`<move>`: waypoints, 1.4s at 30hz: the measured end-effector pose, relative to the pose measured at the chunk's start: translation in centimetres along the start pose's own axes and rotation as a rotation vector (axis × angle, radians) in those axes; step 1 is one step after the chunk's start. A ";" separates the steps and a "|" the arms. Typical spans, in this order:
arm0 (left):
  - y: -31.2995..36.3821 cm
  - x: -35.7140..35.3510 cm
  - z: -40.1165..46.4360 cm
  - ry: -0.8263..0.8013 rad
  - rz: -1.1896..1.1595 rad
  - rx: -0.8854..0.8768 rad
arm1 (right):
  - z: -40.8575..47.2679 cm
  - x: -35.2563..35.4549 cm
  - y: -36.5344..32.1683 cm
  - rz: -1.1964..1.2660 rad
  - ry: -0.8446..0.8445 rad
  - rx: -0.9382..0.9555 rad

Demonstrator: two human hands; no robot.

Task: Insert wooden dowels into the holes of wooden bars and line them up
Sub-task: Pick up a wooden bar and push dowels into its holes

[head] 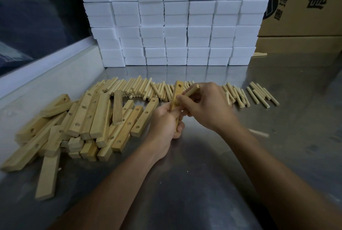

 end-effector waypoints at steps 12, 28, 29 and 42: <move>0.1 -0.1 0.2 0.034 -0.063 0.034 | 0.2 -1.4 0.4 0.073 0.091 -0.028; 0.2 0.4 0.7 0.118 -0.139 0.078 | -0.1 -1.5 4.5 -0.256 0.015 -0.069; 0.2 0.4 0.7 0.124 -0.157 0.085 | -0.1 -1.3 5.0 -0.305 0.016 -0.111; 0.7 0.5 0.3 0.110 -0.241 0.152 | -0.2 1.7 8.6 -0.549 0.109 -0.479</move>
Point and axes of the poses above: each hand's wrist, its own z-axis towards the middle knuckle, its own x-axis out of the back of the hand, y = z × x, the point moved 3 cm from there along z, towards the middle knuckle, and after that the axes turned 7 degrees about -z, right-handed, at the moved point
